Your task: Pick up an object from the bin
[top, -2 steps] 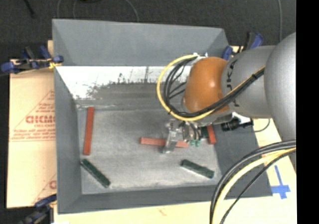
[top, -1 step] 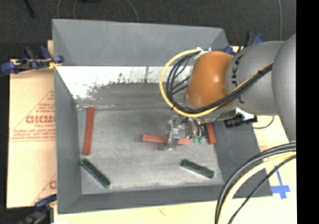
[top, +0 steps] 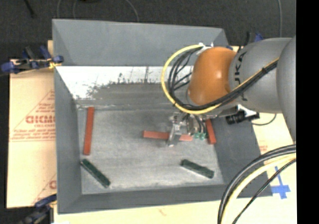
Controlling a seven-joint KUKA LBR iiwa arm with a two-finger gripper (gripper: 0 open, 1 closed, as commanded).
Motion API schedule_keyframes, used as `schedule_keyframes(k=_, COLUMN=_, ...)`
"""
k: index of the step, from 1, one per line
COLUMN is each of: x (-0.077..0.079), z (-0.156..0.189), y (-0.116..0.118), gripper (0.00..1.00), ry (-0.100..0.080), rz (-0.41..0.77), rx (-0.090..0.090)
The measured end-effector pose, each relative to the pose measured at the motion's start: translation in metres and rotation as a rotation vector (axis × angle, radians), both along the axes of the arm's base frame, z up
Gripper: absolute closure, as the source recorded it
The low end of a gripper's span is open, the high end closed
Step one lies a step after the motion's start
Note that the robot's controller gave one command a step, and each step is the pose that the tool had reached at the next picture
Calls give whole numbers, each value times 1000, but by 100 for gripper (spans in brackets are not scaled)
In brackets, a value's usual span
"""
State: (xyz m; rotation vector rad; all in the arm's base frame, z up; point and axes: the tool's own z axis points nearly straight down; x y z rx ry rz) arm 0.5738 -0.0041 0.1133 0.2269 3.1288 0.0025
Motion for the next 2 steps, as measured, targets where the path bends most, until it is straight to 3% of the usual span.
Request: schedule_keyframes(k=2, x=0, z=15, y=0, gripper=100, ry=0, rz=0, rx=0)
